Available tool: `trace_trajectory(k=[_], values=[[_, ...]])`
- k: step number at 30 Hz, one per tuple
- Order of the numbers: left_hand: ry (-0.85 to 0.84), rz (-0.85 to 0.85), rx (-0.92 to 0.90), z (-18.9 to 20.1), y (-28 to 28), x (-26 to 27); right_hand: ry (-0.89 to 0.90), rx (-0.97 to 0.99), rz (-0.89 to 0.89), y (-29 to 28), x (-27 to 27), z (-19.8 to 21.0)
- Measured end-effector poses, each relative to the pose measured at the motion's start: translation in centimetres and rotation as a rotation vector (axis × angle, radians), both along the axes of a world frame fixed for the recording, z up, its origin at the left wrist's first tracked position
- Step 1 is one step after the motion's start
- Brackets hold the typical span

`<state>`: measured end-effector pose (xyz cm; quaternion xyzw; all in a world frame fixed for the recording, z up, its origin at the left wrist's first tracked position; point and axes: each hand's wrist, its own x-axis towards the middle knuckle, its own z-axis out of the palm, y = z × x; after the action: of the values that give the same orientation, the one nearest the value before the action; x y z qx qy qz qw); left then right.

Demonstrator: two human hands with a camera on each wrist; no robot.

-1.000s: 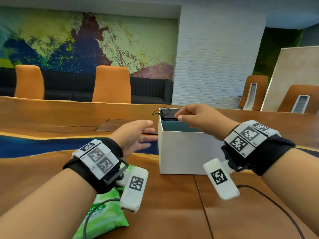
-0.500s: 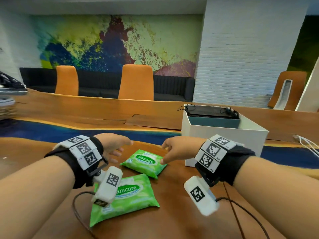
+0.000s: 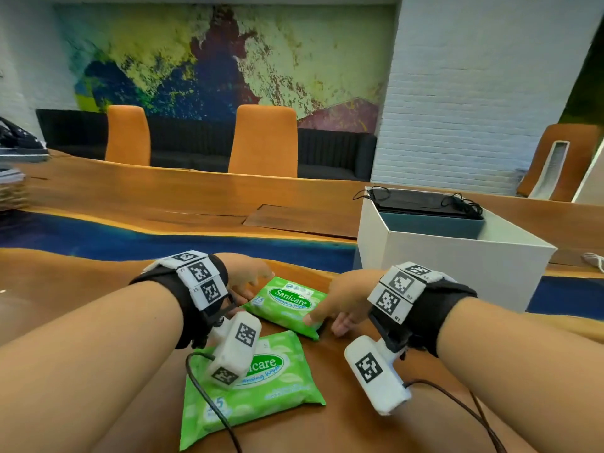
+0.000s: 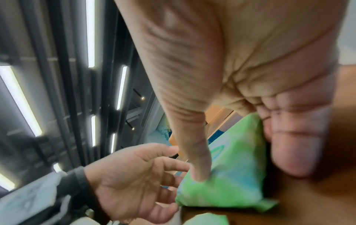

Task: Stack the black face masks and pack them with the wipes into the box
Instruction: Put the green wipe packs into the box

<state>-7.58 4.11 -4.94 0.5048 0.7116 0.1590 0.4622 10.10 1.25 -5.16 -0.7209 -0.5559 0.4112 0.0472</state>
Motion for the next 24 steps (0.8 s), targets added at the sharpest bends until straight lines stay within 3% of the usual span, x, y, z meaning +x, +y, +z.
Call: trace_trajectory(k=[6, 11, 19, 24], values=[[-0.051, -0.050, -0.065, -0.6, 0.5, 0.1, 0.240, 0.013, -0.047, -0.5, -0.6, 0.2], [-0.239, -0.028, -0.006, 1.7, -0.1, 0.8, 0.368, 0.154, -0.075, -1.1, 0.1, 1.8], [-0.678, -0.116, 0.260, 8.2, -4.1, 5.3, 0.552, 0.578, -0.126, -5.5, 6.4, 9.1], [-0.757, -0.236, 0.322, 10.4, -5.4, 10.0, 0.715, 0.742, -0.289, -7.4, 11.4, 12.8]])
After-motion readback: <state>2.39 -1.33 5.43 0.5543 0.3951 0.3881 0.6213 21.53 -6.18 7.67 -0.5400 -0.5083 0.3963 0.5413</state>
